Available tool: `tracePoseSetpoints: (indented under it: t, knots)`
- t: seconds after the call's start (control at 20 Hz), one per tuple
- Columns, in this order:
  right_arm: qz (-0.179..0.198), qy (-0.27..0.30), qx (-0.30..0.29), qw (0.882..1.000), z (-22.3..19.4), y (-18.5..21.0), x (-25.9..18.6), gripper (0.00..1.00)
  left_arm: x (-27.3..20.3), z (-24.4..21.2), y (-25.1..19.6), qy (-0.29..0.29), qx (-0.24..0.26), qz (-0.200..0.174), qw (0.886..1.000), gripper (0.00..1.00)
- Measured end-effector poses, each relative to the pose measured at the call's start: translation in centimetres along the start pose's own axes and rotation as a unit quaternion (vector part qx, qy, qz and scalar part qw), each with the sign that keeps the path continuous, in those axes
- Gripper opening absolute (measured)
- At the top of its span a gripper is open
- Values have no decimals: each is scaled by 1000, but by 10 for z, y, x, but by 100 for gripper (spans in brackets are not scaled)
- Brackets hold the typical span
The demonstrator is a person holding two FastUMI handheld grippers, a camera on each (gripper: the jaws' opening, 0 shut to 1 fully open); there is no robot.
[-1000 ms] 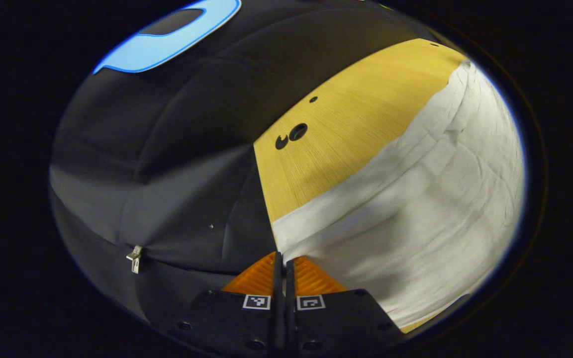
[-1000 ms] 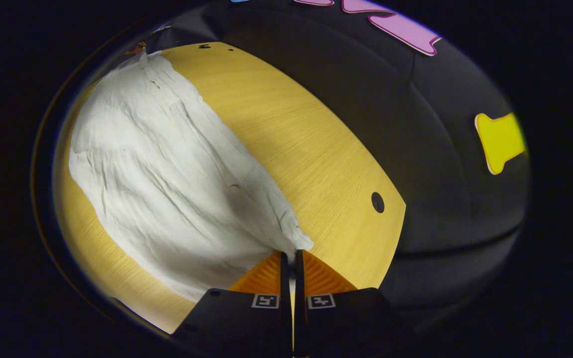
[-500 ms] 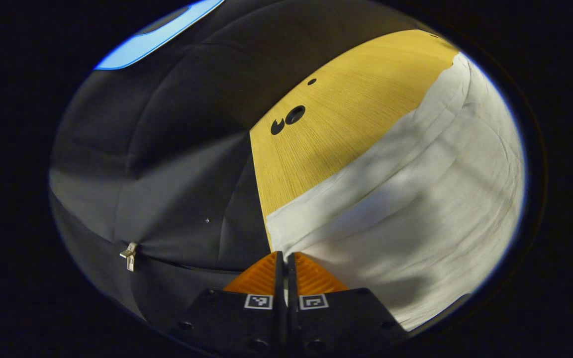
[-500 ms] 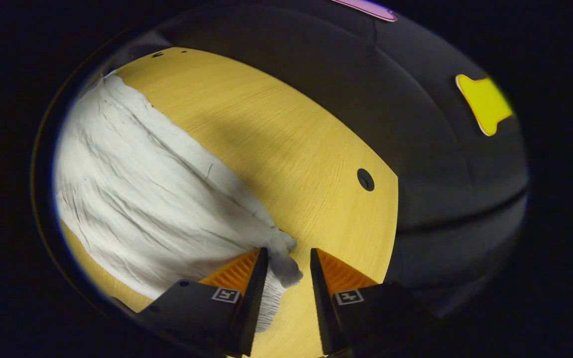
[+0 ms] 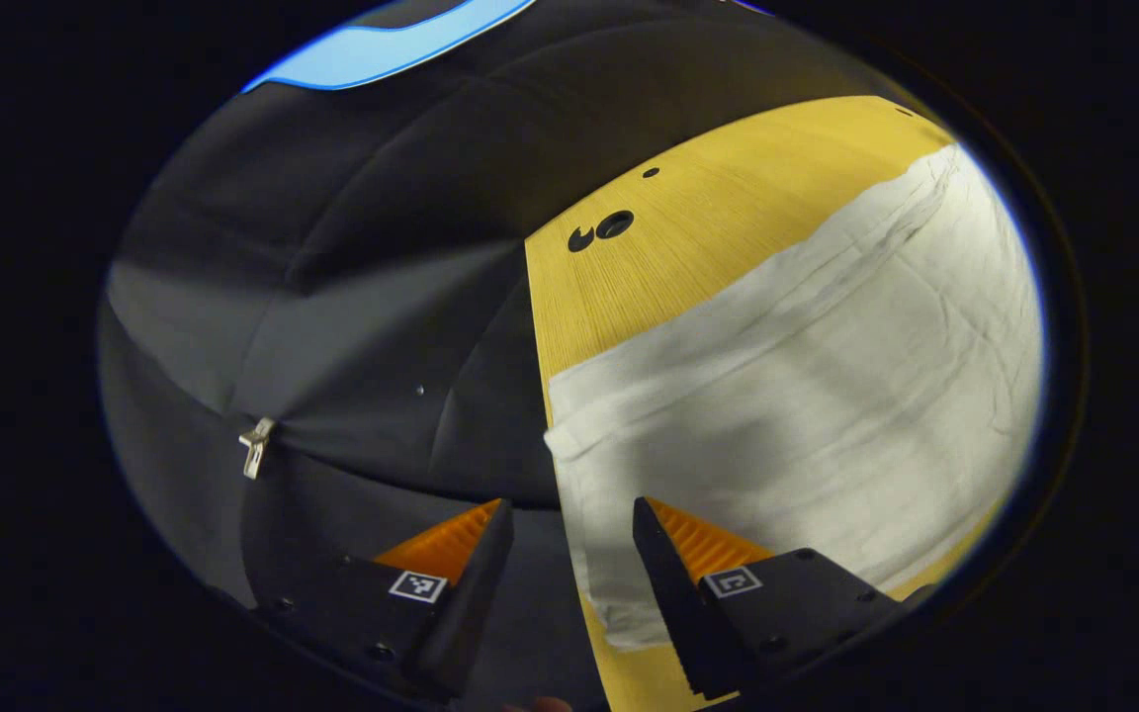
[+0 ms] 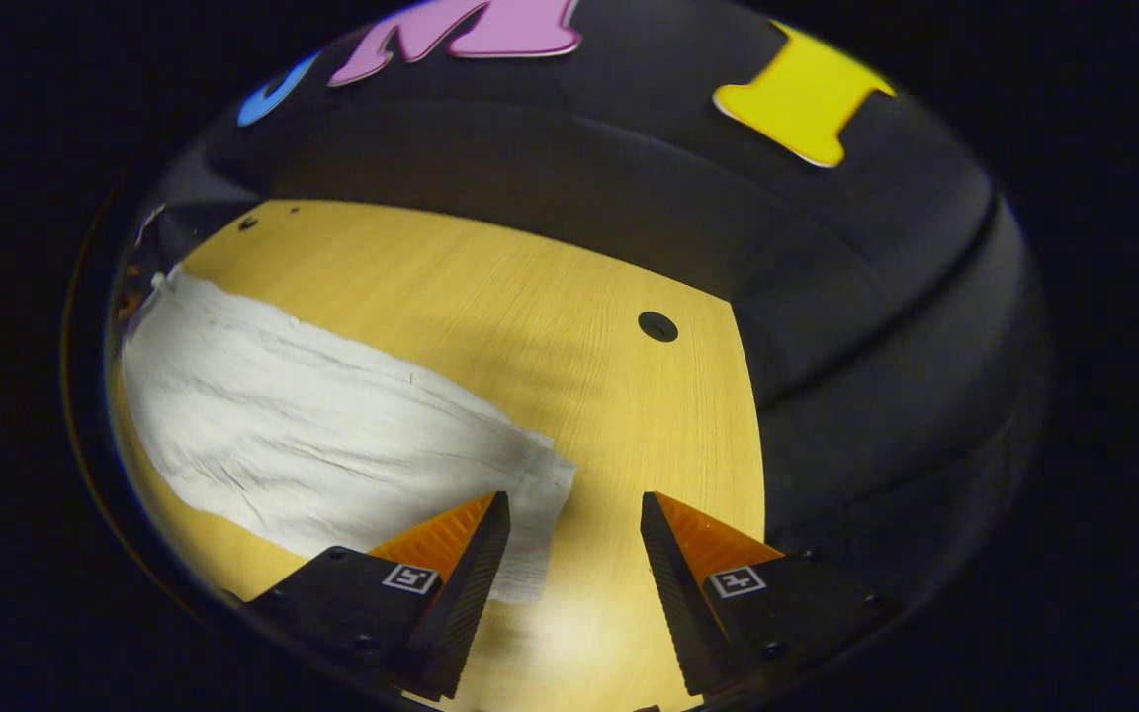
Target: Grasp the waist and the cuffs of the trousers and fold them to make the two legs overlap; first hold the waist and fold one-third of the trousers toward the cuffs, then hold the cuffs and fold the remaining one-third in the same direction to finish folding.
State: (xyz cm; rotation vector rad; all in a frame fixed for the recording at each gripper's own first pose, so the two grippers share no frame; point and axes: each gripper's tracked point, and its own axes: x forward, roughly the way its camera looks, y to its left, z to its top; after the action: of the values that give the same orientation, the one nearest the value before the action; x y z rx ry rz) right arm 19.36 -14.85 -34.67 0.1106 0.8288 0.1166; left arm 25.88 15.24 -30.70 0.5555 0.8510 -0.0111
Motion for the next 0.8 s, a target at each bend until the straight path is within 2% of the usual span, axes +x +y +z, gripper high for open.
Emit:
tracePoseSetpoints:
  t: [0.05, 0.1, 0.25, 0.3, 0.4, 0.5, 0.6, 0.65, 0.7, 0.8]
  knots:
    - [4, -2, 49, 999, -8, 6, -14, 83, -12, -7, 3, 4, -5, 8, 1000, 81]
    - [-2, -3, 97, 995, -18, 10, -27, 83, -24, -12, 6, 3, -11, 16, 1000, 86]
    - [-17, -4, 238, 971, -50, 26, -37, 84, -59, -28, 7, -2, -69, 29, 997, 91]
    - [-17, 7, 314, 949, -63, 40, -24, 84, -73, -35, 3, -1, -104, 22, 994, 92]
    - [-19, 10, 413, 910, -80, 50, -8, 84, -106, -41, -10, -6, -189, 5, 982, 93]
    - [-26, 2, 464, 885, -85, 51, 8, 83, -126, -43, -14, -8, -210, 3, 978, 93]
    - [-24, -48, 581, 812, -60, 39, 29, 82, -144, -42, -25, -7, -231, -8, 973, 93]
    - [-32, -54, 597, 800, -61, 35, 31, 81, -149, -38, -30, -12, -238, -4, 971, 93]
    - [-44, -53, 603, 795, -68, 34, 31, 79, -157, -38, -37, -10, -242, -5, 970, 93]
    - [-45, -59, 615, 785, -76, 32, 29, 57, -164, -36, -48, -3, -252, -2, 968, 93]
